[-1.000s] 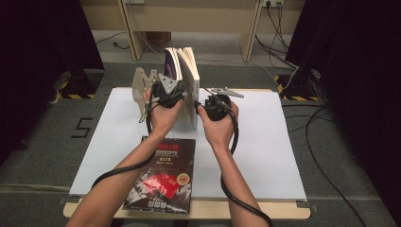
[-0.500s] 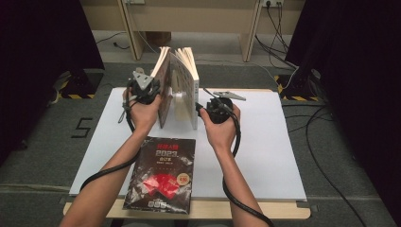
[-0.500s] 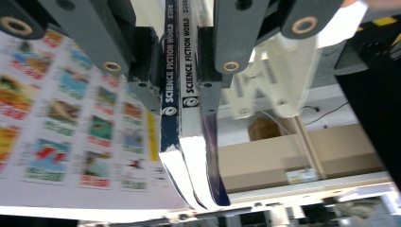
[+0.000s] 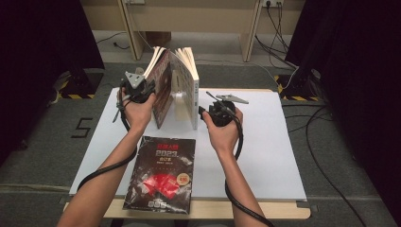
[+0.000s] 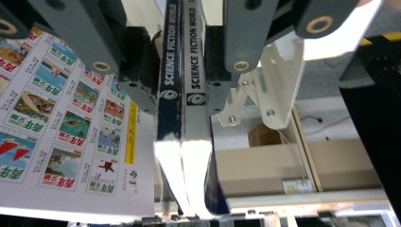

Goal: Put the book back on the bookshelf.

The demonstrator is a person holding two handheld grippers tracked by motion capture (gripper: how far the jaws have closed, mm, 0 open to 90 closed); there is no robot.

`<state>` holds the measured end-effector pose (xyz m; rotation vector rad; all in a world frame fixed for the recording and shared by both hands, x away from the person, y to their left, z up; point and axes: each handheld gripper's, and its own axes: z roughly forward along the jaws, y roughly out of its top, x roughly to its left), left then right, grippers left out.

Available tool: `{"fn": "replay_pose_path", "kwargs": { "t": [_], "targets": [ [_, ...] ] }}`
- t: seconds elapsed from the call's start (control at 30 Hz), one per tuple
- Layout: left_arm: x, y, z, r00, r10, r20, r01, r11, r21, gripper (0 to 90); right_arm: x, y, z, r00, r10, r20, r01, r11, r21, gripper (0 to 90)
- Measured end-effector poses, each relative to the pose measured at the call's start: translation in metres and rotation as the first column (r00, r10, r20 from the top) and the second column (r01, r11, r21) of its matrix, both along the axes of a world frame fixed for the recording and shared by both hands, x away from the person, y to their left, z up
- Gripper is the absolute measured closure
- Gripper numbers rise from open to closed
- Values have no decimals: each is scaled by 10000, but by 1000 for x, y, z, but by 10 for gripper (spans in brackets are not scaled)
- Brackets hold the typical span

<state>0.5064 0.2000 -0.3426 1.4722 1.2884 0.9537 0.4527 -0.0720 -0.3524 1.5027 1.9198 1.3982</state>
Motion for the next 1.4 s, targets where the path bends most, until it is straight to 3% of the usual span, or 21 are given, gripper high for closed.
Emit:
{"fn": "replay_pose_path", "kwargs": {
  "t": [0.1, 0.17, 0.3, 0.37, 0.5, 0.57, 0.77, 0.87, 1.03, 1.2, 1.4],
  "targets": [
    [8, 1, -4, 9995, 89, -288, -93, 9999, -137, 654, -1, -4, -1, 10000, -37, -26, 37, 10000, 7, 545],
    [15, 3, -8, 9974, -11, -717, -50, 9964, -844, 657, -1, -7, -2, 10000, -61, -73, 61, 10000, 5, 545],
    [26, 6, -14, 9929, -160, -1183, 22, 9932, -1160, 700, -3, -12, -8, 9998, -119, -171, 120, 9999, 53, 544],
    [28, 5, -11, 9911, -89, -1329, -25, 9964, -849, 735, -4, -15, -11, 9995, -124, -285, 126, 9999, 61, 543],
    [32, 0, -10, 9904, -82, -1381, -140, 9872, -1588, 757, -5, -23, -17, 9991, -179, -390, 182, 9998, 83, 543],
    [32, -11, -10, 9917, -202, -1272, -8, 9866, -1633, 757, -7, -25, -19, 9987, -196, -471, 201, 9997, 101, 543],
    [31, -50, -14, 9922, -908, -856, 867, 9950, -499, 756, -10, -32, -20, 9986, -239, -475, 243, 9997, 69, 541],
    [31, -51, -12, 9933, -845, -787, 851, 9964, 49, 756, -12, -35, -21, 9985, -241, -502, 242, 9997, 25, 540],
    [30, -43, -10, 9907, -1122, -767, 1188, 9891, 871, 755, -14, -37, -23, 9982, -262, -542, 268, 9996, 94, 539],
    [28, -41, -13, 9899, -1197, -758, 1217, 9923, 220, 741, -12, -34, -29, 9974, -259, -674, 267, 9996, 98, 539],
    [26, -47, -14, 9887, -1313, -722, 1340, 9904, 336, 636, -14, -32, -28, 9979, -225, -606, 228, 9997, 56, 537]
  ]
}}
